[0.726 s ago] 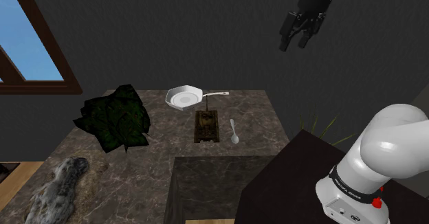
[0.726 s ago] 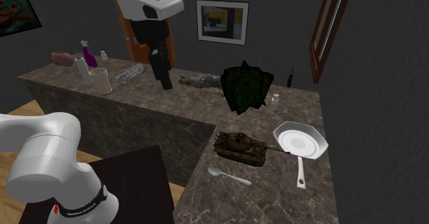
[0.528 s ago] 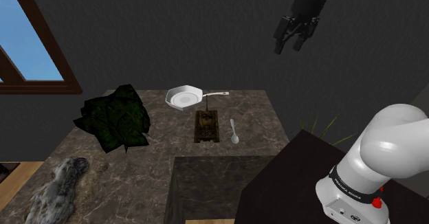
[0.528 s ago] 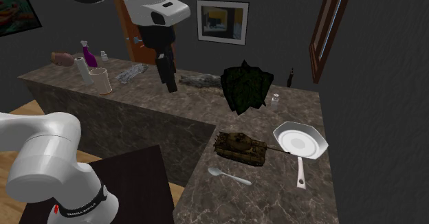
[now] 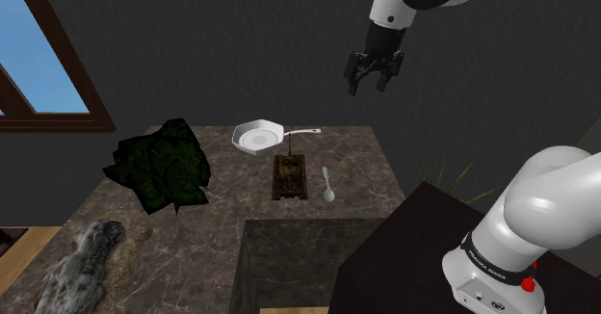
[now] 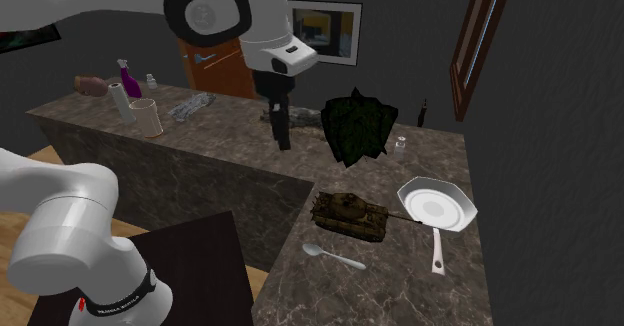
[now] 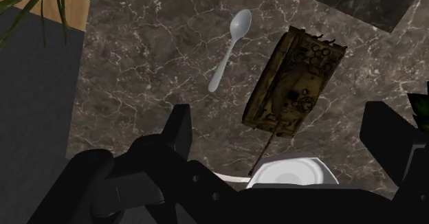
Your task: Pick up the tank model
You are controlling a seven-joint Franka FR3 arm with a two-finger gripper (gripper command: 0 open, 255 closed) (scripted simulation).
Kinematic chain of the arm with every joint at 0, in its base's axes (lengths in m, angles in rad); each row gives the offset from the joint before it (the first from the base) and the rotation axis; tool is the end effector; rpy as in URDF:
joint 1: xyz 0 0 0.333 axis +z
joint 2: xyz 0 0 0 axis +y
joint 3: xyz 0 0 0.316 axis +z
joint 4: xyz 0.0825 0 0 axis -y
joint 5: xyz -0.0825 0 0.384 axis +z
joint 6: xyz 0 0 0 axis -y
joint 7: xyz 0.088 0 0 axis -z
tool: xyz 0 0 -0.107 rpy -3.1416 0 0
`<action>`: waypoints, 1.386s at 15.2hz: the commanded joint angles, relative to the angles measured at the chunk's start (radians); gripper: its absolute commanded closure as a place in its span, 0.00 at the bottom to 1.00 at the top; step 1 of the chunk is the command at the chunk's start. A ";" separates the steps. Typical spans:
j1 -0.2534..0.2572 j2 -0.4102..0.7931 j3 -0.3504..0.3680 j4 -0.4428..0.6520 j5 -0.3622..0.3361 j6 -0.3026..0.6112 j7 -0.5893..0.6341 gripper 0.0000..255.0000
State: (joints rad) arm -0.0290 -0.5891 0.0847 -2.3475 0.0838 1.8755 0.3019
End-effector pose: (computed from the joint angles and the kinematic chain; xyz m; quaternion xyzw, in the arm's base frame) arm 0.3850 0.0327 0.5541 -0.9885 0.1384 -0.0541 0.0268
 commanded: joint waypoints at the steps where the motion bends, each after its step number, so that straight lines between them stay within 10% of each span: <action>1: -0.008 0.075 0.012 0.007 0.001 0.061 0.026 0.00; 21: -0.027 0.837 0.064 0.351 -0.079 0.398 0.332 0.00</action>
State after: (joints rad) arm -0.0565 0.2043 0.1515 -2.0325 0.0109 2.2695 0.6212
